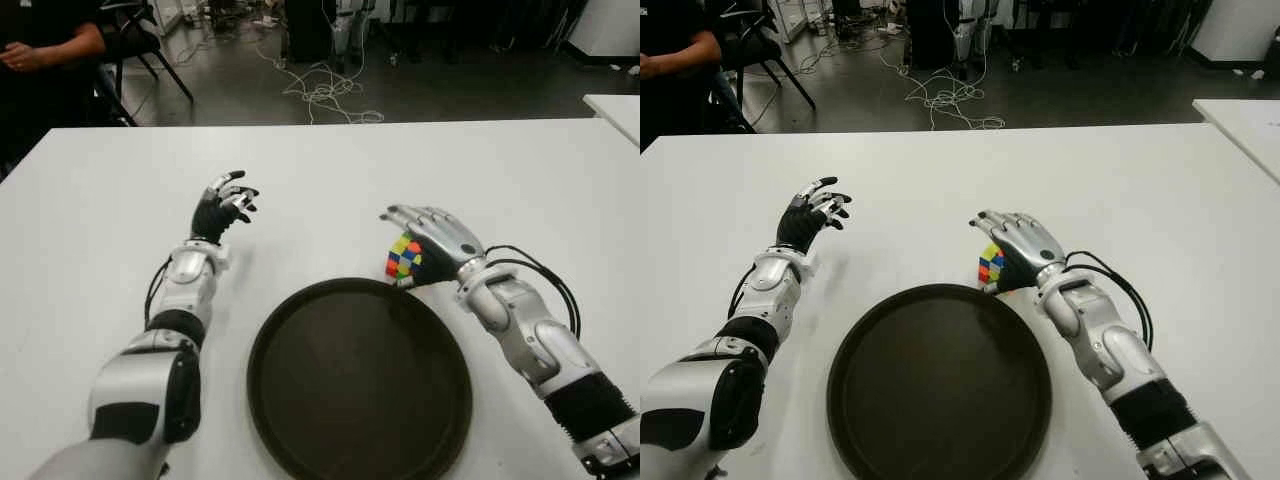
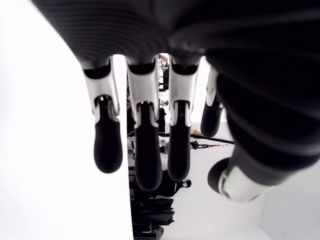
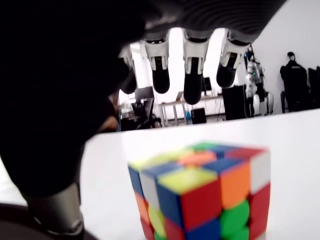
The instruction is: Pick up the Rubik's Cube and put it in the plate
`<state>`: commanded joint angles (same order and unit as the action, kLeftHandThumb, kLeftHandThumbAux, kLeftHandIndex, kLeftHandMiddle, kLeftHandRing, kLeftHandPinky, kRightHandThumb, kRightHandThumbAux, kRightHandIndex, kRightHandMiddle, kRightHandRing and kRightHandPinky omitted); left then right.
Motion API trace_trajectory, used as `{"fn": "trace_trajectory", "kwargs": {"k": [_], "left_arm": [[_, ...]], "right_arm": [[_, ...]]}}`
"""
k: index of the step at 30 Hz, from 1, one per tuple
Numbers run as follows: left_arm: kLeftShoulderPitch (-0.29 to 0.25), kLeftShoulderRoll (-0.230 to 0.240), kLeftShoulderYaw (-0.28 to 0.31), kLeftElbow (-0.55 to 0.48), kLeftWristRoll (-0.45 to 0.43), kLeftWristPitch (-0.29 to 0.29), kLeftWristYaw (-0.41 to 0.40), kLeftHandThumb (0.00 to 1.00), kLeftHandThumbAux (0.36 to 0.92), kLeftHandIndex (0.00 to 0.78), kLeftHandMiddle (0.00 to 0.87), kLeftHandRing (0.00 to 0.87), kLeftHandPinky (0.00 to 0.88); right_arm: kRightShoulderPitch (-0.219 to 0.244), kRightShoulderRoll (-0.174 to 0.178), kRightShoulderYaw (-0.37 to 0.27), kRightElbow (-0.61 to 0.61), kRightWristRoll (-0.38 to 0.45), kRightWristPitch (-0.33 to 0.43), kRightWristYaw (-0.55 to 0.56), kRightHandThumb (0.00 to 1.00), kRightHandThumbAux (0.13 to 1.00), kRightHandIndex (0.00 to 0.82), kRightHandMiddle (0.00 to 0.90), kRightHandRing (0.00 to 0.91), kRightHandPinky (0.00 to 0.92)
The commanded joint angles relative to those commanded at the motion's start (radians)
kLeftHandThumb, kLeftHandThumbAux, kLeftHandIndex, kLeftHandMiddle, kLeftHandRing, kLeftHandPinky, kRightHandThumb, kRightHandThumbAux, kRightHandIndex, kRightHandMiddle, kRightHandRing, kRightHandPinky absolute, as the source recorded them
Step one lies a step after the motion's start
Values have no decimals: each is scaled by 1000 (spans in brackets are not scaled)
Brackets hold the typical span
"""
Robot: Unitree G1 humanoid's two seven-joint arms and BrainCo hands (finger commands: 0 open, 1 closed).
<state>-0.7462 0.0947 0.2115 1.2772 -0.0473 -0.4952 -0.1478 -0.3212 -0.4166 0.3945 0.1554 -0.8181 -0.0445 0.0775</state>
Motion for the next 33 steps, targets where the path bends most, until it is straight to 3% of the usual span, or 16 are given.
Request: {"fn": "trace_trajectory", "kwargs": {"k": [19, 33], "left_arm": [[1, -2, -4, 0, 7, 0, 15, 125, 716, 218, 422, 511, 575], [3, 1, -8, -1, 12, -1, 18, 149, 690, 215, 435, 512, 577]], "right_arm": [[-29, 31, 17, 89, -4, 14, -14, 0, 768, 96, 130, 144, 124], [-44, 38, 19, 148, -3, 7, -76, 0, 778, 107, 137, 154, 138]]}}
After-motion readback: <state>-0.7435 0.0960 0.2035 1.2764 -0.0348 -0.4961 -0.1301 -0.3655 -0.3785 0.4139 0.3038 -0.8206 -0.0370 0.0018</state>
